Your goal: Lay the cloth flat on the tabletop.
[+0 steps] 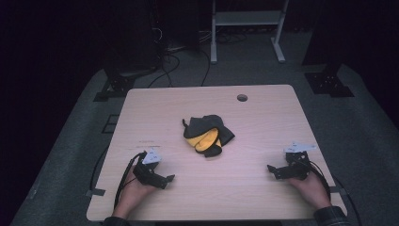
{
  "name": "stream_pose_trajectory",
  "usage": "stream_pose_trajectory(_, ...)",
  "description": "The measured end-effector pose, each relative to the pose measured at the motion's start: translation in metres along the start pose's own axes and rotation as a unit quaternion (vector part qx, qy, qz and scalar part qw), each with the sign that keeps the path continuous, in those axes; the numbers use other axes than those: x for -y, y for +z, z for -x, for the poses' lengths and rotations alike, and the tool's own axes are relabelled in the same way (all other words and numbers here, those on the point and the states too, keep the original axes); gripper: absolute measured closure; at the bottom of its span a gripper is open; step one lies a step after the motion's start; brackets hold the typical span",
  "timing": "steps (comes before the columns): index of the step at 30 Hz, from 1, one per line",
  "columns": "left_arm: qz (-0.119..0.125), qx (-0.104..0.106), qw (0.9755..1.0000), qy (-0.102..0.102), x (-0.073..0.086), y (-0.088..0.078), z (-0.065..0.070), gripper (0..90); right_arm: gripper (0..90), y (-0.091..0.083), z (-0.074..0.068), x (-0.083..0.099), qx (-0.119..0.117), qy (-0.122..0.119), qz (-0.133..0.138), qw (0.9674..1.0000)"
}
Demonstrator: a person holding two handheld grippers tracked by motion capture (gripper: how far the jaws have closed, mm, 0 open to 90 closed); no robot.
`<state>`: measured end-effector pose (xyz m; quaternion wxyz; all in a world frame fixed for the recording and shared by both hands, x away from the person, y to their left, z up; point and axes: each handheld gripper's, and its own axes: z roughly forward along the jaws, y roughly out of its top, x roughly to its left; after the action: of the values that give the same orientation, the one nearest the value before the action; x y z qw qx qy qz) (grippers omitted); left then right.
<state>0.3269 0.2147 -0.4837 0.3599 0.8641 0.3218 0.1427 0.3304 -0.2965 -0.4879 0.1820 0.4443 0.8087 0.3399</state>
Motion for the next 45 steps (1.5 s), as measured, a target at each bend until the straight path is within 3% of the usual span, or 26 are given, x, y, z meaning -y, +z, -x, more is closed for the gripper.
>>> stream_pose_trajectory(7,-0.001,-0.001,1.0,-0.001,0.0,0.0,0.0,0.0,0.0,0.0,0.0,-0.001,0.0,0.001,0.0,1.0)
stream_pose_trajectory(11,0.0,-0.004,1.0,-0.004,0.001,-0.001,0.0,0.0,2.3,0.001,-0.001,-0.008,-0.002,-0.001,-0.027,0.9996)
stream_pose_trajectory(17,-0.001,-0.004,1.0,-0.003,0.002,-0.003,0.001,0.0,6.1,0.0,0.0,-0.015,-0.02,-0.008,-0.041,0.9989)
stream_pose_trajectory(23,-0.001,-0.004,1.0,-0.004,0.003,-0.003,0.001,0.0,6.4,-0.005,0.0,-0.026,-0.048,0.003,-0.01,0.9988)
stream_pose_trajectory(29,-0.001,-0.004,1.0,-0.004,0.002,-0.003,0.001,0.0,6.3,-0.003,0.0,-0.042,-0.071,-0.003,0.017,0.9974)
stream_pose_trajectory(35,-0.002,-0.004,1.0,-0.004,0.002,-0.002,0.0,0.0,6.3,0.003,-0.006,-0.06,-0.092,-0.008,0.03,0.9953)
stream_pose_trajectory(38,-0.002,-0.004,1.0,-0.004,0.002,-0.003,0.001,0.0,6.3,0.007,-0.008,-0.07,-0.109,0.0,0.04,0.9932)
stream_pose_trajectory(45,-0.002,-0.005,1.0,-0.004,0.004,-0.004,0.002,0.0,6.8,0.014,-0.016,-0.094,-0.125,-0.016,0.061,0.9902)
